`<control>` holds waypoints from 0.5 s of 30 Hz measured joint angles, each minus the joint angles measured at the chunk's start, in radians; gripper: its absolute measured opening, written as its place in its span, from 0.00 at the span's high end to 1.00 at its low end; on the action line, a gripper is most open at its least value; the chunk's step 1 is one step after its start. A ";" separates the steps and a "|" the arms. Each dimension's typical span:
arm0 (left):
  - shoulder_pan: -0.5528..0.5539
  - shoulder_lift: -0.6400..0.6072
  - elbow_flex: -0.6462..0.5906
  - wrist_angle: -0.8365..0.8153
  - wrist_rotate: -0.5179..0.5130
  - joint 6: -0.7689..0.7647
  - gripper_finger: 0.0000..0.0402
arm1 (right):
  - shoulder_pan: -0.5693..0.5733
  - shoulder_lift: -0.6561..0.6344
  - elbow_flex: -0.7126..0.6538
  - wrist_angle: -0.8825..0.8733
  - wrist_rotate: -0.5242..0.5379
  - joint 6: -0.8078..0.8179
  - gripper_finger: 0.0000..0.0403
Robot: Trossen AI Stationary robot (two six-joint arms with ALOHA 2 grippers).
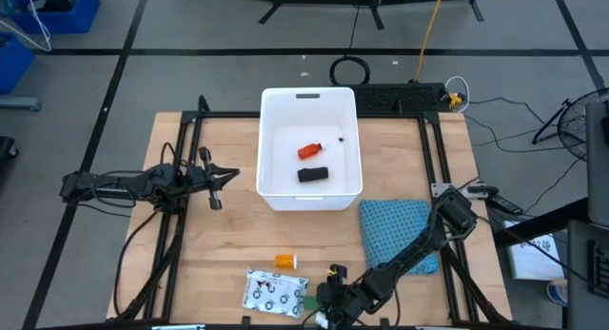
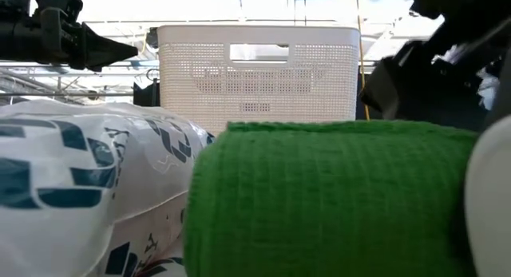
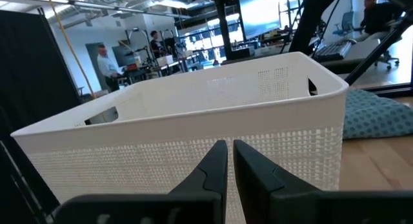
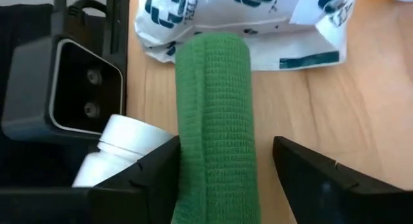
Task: Pick & place medical supplies in basket/bin
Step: Put the green bandage into the bin
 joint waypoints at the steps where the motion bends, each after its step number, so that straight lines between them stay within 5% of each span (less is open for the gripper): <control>1: 0.000 0.000 0.000 0.000 0.000 0.000 0.92 | -0.004 -0.003 -0.001 -0.007 0.000 -0.001 0.44; 15: 0.000 0.000 0.000 0.003 0.000 0.005 0.92 | -0.058 -0.222 -0.010 -0.090 0.106 -0.340 0.88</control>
